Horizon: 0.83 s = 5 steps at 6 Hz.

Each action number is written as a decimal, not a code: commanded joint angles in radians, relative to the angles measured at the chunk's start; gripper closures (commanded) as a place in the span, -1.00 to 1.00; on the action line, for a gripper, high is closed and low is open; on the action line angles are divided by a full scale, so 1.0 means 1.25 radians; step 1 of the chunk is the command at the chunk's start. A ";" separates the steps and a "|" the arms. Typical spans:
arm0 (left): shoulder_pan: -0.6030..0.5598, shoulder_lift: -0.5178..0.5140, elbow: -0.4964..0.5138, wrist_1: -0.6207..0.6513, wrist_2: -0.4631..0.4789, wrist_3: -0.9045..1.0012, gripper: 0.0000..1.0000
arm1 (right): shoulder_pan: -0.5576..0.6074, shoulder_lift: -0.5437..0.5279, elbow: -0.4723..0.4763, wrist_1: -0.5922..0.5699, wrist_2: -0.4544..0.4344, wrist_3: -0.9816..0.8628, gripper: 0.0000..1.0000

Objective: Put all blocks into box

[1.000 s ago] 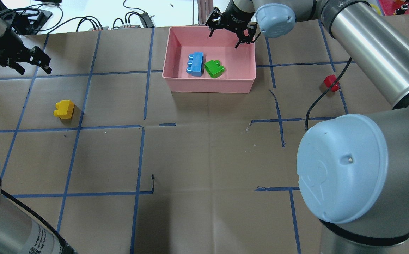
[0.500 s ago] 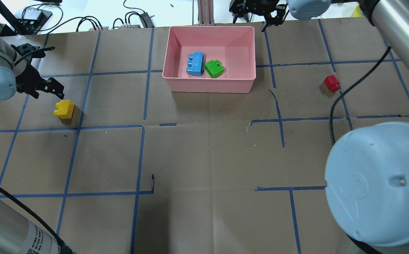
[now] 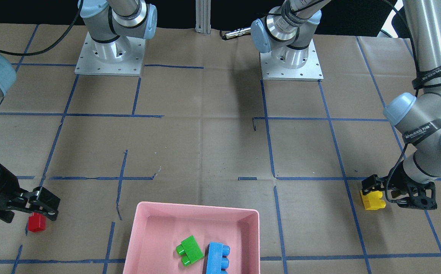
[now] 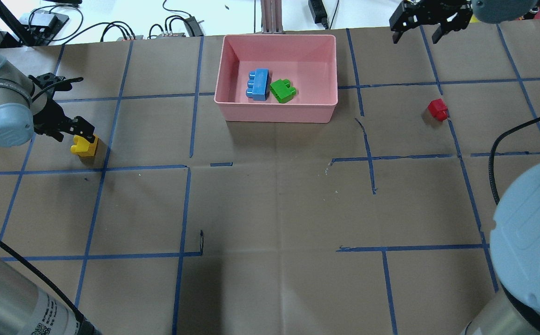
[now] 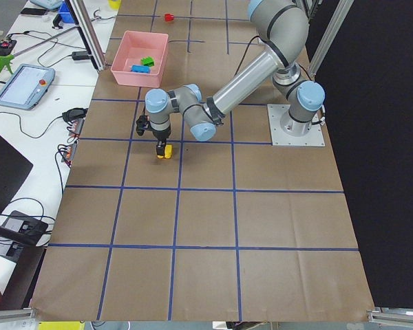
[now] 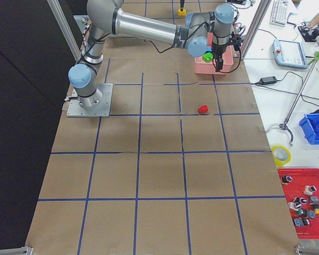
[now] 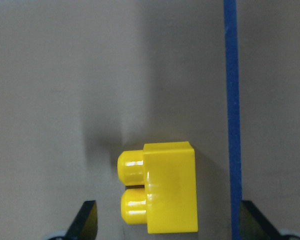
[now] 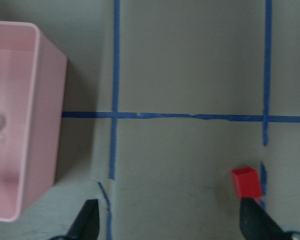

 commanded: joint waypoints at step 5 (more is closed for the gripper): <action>0.001 -0.049 -0.001 0.041 0.001 0.026 -0.94 | -0.086 0.081 0.221 -0.285 -0.058 -0.194 -0.99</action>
